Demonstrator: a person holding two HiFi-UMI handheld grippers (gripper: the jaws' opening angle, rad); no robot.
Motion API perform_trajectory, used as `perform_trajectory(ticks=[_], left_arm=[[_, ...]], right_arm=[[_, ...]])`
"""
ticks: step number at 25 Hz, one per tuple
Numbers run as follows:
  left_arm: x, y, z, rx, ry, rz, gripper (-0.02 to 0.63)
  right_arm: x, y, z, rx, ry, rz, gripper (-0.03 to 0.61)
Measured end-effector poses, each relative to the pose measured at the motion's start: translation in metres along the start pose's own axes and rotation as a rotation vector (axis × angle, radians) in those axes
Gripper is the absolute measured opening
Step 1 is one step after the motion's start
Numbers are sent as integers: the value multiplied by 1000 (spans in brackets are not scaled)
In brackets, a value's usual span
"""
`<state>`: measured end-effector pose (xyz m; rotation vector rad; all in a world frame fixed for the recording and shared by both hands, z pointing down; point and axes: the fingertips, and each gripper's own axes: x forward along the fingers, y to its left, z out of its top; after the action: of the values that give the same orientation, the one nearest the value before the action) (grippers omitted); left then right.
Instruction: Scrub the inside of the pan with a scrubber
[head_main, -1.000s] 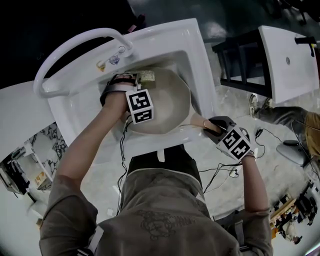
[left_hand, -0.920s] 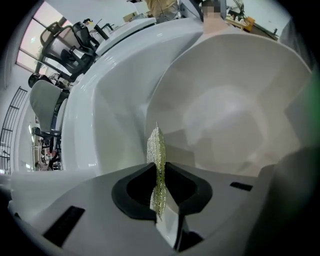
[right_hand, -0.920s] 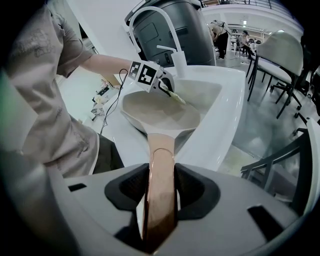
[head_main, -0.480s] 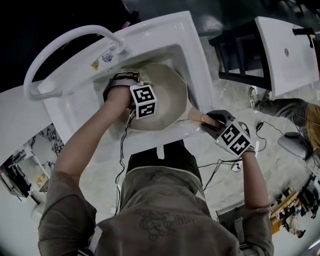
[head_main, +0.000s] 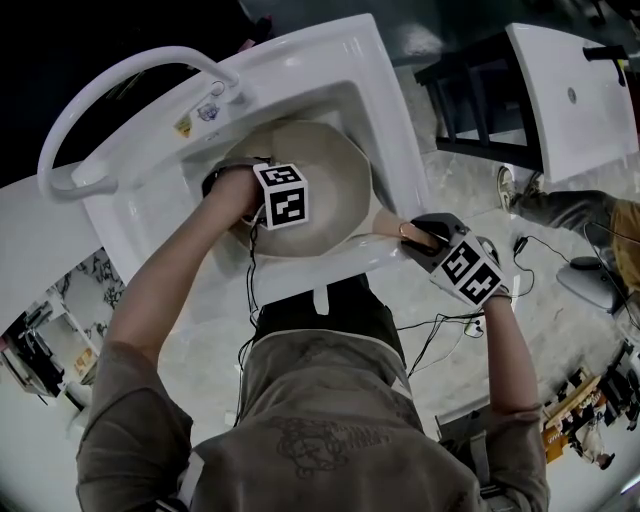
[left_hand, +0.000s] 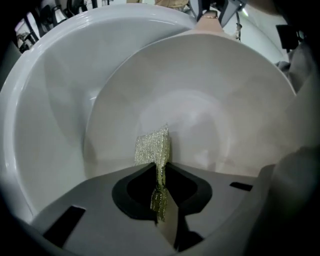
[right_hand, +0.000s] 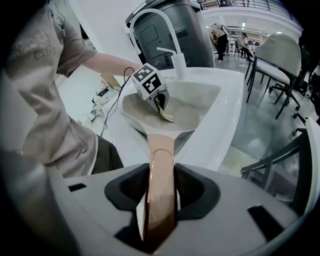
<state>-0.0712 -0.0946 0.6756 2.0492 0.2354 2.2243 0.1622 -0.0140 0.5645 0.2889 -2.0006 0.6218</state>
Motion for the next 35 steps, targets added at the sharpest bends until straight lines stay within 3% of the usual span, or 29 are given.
perform_trajectory(ticks=[8,19,26,35], left_arm=[[-11,-30,-15,130,56,-84,64],[-52,-90,-12,225,11,-243,63],[-81,-112,-1,263,-70,-297,60],[-134,-124,22,352,-179,-291,61]], right_arm=[[1,1,-1,-2,-10,-2,163],[1,0,-1,-4,-7,-3,163],[2,0,-1,-2,-4,-5,163],[2,0,-1,2,-3,-5,163]])
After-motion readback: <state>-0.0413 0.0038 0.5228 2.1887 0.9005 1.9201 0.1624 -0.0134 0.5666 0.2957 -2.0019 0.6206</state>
